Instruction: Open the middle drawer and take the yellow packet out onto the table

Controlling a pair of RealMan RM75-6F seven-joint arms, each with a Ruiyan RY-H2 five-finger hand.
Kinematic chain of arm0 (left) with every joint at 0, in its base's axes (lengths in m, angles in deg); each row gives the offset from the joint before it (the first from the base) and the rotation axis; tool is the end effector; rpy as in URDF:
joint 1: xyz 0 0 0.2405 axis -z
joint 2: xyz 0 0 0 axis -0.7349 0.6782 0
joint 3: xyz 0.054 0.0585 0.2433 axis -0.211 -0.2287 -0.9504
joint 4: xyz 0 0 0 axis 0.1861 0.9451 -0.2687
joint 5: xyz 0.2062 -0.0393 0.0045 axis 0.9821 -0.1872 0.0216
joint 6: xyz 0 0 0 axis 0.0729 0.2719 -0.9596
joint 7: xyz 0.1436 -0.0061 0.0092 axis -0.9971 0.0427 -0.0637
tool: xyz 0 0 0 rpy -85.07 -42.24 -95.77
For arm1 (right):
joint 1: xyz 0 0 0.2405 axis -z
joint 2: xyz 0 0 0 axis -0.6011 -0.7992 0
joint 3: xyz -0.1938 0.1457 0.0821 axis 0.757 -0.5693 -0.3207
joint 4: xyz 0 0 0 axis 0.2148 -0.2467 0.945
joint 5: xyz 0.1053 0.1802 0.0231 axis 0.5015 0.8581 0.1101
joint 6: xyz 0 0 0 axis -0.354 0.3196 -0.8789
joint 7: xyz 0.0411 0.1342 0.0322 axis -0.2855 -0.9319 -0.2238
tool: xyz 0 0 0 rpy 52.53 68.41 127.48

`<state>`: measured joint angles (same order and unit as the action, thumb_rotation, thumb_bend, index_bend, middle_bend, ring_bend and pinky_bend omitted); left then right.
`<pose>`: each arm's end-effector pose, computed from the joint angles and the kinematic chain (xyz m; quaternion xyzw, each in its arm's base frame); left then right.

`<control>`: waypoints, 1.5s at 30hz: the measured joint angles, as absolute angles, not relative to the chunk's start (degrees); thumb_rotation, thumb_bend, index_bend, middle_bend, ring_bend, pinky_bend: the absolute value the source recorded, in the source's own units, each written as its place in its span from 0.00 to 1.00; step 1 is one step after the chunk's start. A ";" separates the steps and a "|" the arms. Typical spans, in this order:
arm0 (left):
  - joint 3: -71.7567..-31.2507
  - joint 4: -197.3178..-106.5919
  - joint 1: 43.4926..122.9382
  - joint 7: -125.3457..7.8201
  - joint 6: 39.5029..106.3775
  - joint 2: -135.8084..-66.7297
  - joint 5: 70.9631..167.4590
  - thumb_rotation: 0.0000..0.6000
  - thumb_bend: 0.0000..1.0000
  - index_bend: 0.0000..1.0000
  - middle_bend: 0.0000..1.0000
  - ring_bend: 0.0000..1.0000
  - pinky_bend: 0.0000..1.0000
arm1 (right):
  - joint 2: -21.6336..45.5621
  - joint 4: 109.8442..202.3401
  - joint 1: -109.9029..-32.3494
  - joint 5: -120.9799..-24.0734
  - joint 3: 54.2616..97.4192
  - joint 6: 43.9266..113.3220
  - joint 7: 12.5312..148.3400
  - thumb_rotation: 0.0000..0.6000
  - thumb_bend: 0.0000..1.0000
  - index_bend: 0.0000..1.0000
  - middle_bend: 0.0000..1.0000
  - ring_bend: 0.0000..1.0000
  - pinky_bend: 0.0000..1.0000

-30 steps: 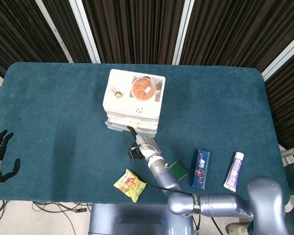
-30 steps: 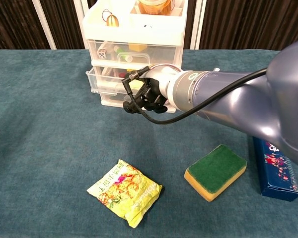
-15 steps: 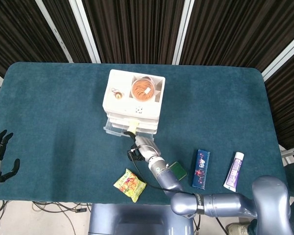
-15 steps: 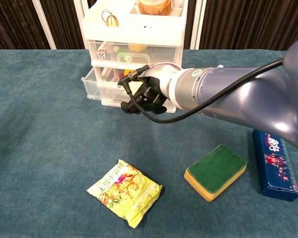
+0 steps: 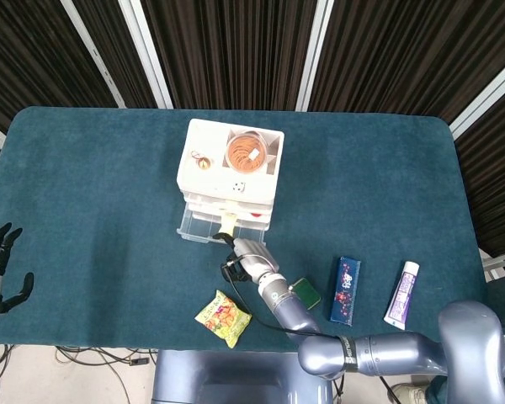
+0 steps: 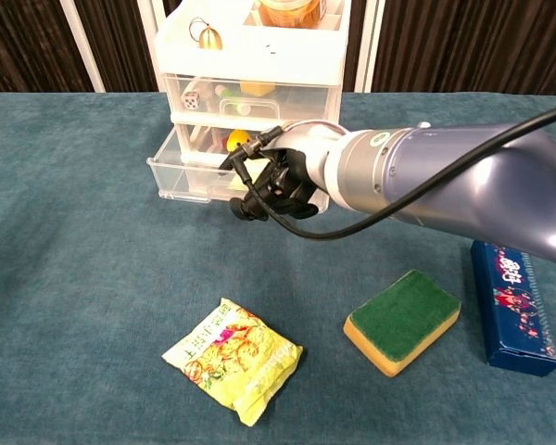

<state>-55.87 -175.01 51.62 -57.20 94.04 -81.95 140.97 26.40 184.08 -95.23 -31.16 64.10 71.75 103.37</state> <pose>-0.3070 0.1807 0.1611 -0.5589 -0.4170 -0.4055 0.5910 -0.0076 -0.3077 -0.0647 0.6209 -0.6495 0.3735 0.2307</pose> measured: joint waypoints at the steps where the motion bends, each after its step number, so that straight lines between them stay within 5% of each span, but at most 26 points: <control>1: -55.88 -175.01 51.62 -57.21 94.04 -81.94 140.97 1.00 0.44 0.07 0.01 0.00 0.00 | 26.24 184.30 -95.22 -31.17 64.27 71.78 103.32 1.00 0.59 0.19 0.80 0.93 0.94; 45: -55.88 -175.08 51.60 -57.50 94.17 -81.98 141.07 1.00 0.44 0.07 0.01 0.00 0.00 | 23.94 187.81 -95.92 -31.50 67.61 71.23 101.11 1.00 0.59 0.19 0.79 0.93 0.94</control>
<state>-55.88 -175.08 51.60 -57.50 94.17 -81.98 141.07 23.94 187.81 -95.92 -31.50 67.61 71.23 101.11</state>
